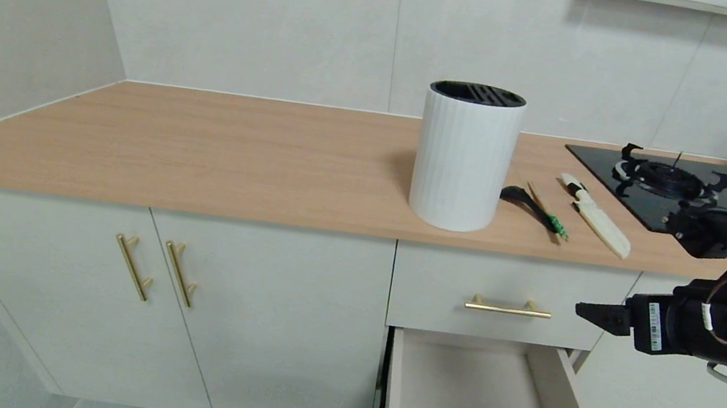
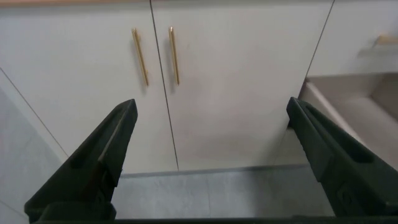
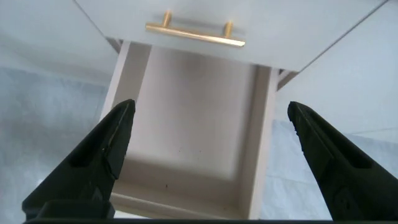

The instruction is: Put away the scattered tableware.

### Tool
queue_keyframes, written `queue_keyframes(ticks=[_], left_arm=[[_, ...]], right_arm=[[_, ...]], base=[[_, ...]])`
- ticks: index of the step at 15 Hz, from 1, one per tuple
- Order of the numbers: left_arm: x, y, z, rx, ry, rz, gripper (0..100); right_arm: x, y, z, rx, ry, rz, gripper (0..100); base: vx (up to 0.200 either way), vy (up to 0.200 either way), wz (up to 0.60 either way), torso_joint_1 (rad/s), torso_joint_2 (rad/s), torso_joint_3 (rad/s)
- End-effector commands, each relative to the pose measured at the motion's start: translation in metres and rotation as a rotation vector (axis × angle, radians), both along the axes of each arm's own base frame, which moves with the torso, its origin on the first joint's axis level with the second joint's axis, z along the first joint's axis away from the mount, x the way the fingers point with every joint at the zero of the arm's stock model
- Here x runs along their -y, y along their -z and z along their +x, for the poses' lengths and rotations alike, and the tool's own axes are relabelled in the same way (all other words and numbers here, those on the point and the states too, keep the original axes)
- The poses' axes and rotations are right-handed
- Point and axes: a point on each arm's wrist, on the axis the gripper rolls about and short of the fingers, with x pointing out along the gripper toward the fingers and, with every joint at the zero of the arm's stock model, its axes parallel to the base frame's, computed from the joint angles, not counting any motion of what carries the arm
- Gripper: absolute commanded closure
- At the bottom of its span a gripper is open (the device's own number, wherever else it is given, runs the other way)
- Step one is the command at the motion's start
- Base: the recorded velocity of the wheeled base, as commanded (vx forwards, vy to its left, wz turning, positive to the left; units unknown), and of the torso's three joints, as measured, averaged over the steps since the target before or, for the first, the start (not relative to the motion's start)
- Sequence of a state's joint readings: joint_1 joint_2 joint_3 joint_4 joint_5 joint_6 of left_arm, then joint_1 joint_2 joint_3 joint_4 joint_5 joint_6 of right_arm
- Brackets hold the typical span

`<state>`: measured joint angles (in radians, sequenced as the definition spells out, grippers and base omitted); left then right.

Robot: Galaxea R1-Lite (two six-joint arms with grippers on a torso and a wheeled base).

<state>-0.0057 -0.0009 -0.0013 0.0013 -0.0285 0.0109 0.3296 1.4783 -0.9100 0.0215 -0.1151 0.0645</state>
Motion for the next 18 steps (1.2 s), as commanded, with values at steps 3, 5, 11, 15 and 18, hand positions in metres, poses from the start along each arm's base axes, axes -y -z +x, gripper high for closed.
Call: queue_keyframes(ticks=[3,5,11,15,18], left_arm=[[0.0,0.0,0.0,-0.001,-0.001,0.0,0],[0.0,0.0,0.0,-0.001,0.001,0.0,0],[0.0,0.0,0.0,-0.002,-0.001,0.0,0],[0.0,0.0,0.0,-0.001,-0.001,0.0,0],[0.0,0.0,0.0,-0.002,-0.001,0.0,0]], right_arm=[[-0.002,0.006,0.009,0.005,0.006,0.002,0],[-0.004,0.013,0.017,0.0,0.006,-0.001,0],[-0.023,-0.006,0.083,0.03,0.029,0.034,0],[-0.035,0.01,0.135,-0.036,0.077,0.056,0],[-0.03,0.037,0.158,-0.074,0.112,0.041,0]], base=[[0.0,0.0,0.0,0.203,-0.48,-0.286],[0.0,0.0,0.0,0.093,-0.22,-0.132],[0.0,0.0,0.0,0.011,-0.02,-0.012],[0.0,0.0,0.0,0.0,0.0,0.0],[0.0,0.0,0.0,0.0,0.0,0.0]])
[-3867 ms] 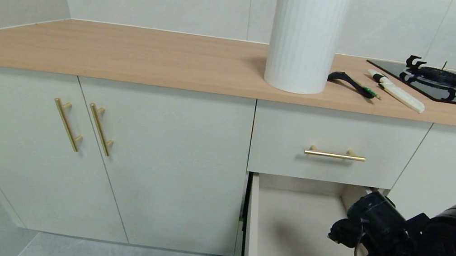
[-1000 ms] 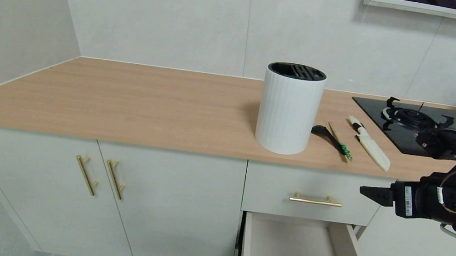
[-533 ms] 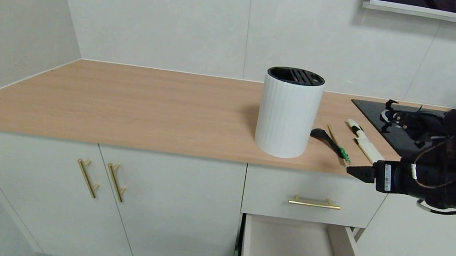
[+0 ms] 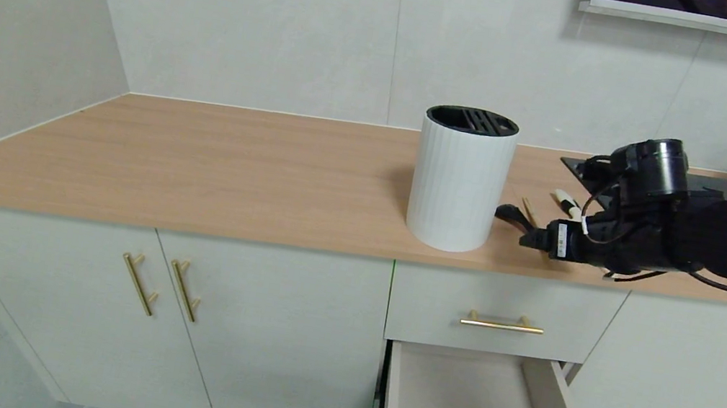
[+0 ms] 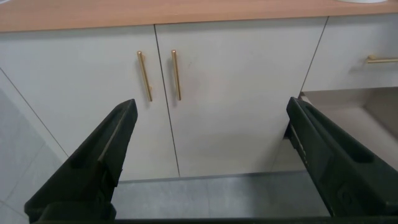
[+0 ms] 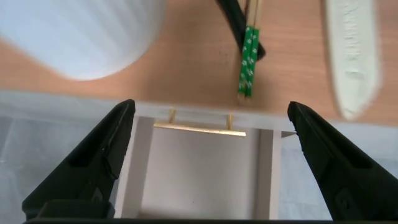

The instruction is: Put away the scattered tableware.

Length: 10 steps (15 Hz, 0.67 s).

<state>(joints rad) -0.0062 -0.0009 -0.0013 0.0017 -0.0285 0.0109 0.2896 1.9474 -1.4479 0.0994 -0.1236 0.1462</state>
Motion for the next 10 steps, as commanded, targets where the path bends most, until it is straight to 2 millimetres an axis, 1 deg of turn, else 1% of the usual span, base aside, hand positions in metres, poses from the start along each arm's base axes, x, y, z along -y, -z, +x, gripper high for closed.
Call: queue_keyframes(ticks=[1,4,10], left_arm=[[0.0,-0.0001,0.0,0.0,0.001,0.0,0],[0.0,-0.0001,0.0,0.0,0.001,0.0,0],[0.0,-0.0001,0.0,0.0,0.001,0.0,0]], right_arm=[[0.0025,0.0319,0.0269,-0.051,0.03,-0.018,0],[0.0031,0.0366,0.0337,-0.02,0.075,-0.039,0],[0.0037,0.0359,0.0349,-0.008,0.086,-0.041,0]], base=[[0.0,0.0,0.0,0.0,0.0,0.0],[0.0,0.0,0.0,0.0,0.0,0.0],[0.0,0.0,0.0,0.0,0.0,0.0]])
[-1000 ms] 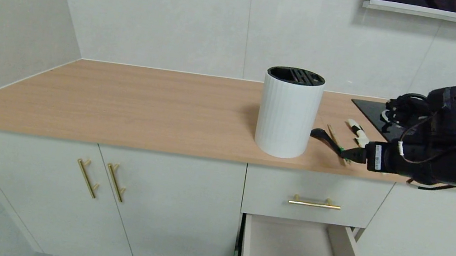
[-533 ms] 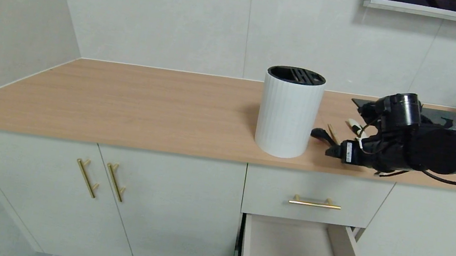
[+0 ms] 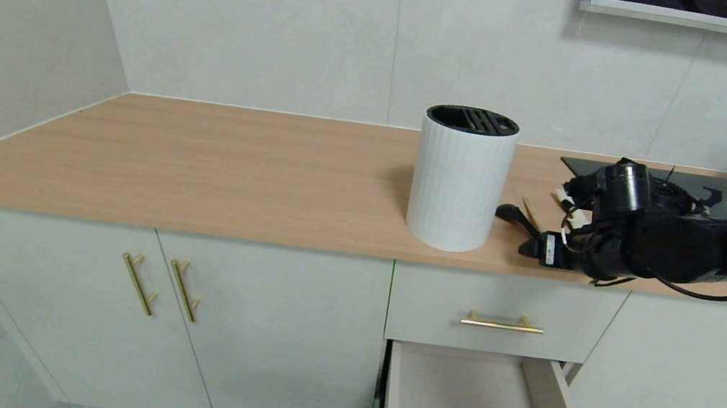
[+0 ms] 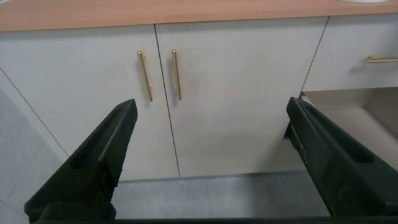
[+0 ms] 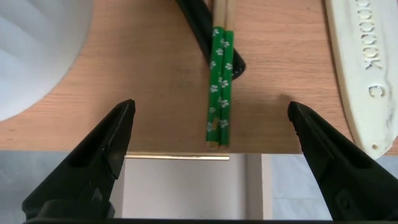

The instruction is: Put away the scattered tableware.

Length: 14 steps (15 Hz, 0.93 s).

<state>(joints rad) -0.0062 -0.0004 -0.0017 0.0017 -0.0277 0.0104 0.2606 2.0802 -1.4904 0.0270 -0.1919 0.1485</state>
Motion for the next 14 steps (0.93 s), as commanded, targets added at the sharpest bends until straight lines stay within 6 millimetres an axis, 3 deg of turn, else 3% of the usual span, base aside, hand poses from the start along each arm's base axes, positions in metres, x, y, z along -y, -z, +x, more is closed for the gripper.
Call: queue_keyframes(ticks=[1,2,8,11,14], left_arm=[[0.0,0.0,0.0,0.0,0.0,0.0,0],[0.0,0.0,0.0,0.0,0.0,0.0,0],[0.0,0.0,0.0,0.0,0.001,0.0,0],[0.0,0.0,0.0,0.0,0.0,0.0,0],[0.0,0.0,0.0,0.0,0.001,0.0,0]], right_arm=[[0.0,0.0,0.0,0.0,0.0,0.0,0],[0.0,-0.001,0.001,0.003,0.001,0.002,100],[0.0,-0.001,0.001,0.005,0.004,0.002,100],[0.002,-0.011,-0.004,0.022,0.008,0.011,100],[0.007,-0.042,-0.037,0.067,0.022,0.063,100]], base=[[0.0,0.0,0.0,0.0,0.0,0.0],[0.0,0.0,0.0,0.0,0.0,0.0],[0.0,0.0,0.0,0.0,0.0,0.0],[0.0,0.0,0.0,0.0,0.0,0.0],[0.0,0.0,0.0,0.0,0.0,0.0]])
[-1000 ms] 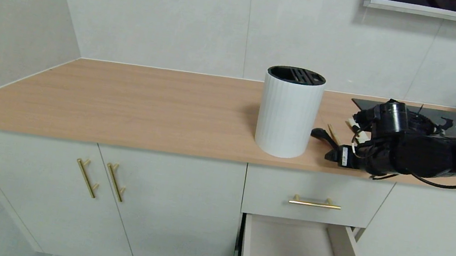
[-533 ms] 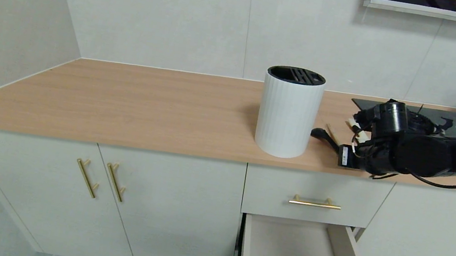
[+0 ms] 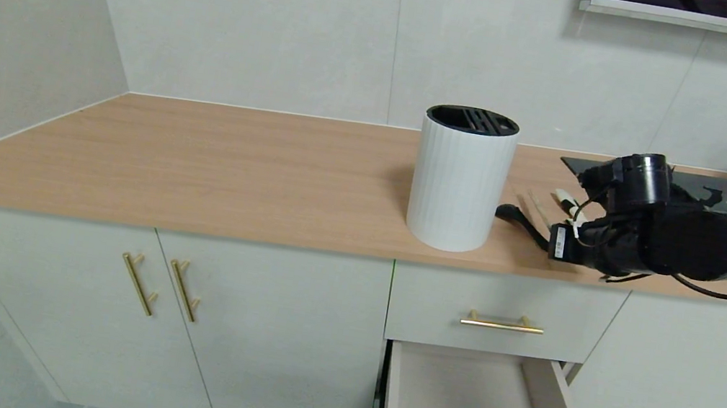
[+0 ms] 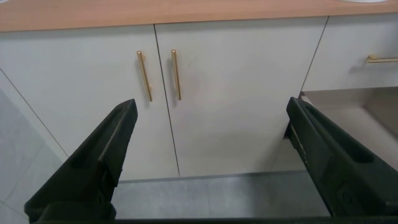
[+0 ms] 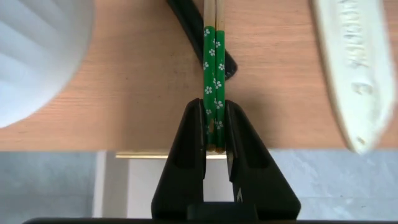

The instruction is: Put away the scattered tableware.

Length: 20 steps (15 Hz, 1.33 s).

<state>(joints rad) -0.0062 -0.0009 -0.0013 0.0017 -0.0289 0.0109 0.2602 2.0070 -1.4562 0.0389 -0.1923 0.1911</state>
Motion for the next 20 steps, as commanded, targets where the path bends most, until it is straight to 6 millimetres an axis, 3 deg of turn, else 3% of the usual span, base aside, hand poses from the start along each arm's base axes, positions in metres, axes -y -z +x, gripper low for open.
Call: queue_keyframes(ticks=[1,9,13,16,20], left_arm=[[0.0,0.0,0.0,0.0,-0.001,0.0,0],[0.0,0.0,0.0,0.0,-0.001,0.0,0],[0.0,0.0,0.0,-0.002,-0.001,0.0,0],[0.0,0.0,0.0,0.0,-0.001,0.0,0],[0.0,0.0,0.0,-0.002,0.0,0.0,0]], right_arm=[[0.002,-0.031,-0.042,0.049,-0.019,0.023,100],[0.017,-0.038,-0.165,0.038,-0.113,0.031,100],[0.017,-0.036,-0.197,0.037,-0.175,0.037,100],[0.012,-0.035,-0.219,-0.065,-0.311,0.048,100],[0.004,-0.026,-0.226,-0.14,-0.415,0.058,100]], base=[[0.0,0.0,0.0,0.0,0.0,0.0],[0.0,0.0,0.0,0.0,0.0,0.0],[0.0,0.0,0.0,0.0,0.0,0.0],[0.0,0.0,0.0,0.0,0.0,0.0],[0.0,0.0,0.0,0.0,0.0,0.0]])
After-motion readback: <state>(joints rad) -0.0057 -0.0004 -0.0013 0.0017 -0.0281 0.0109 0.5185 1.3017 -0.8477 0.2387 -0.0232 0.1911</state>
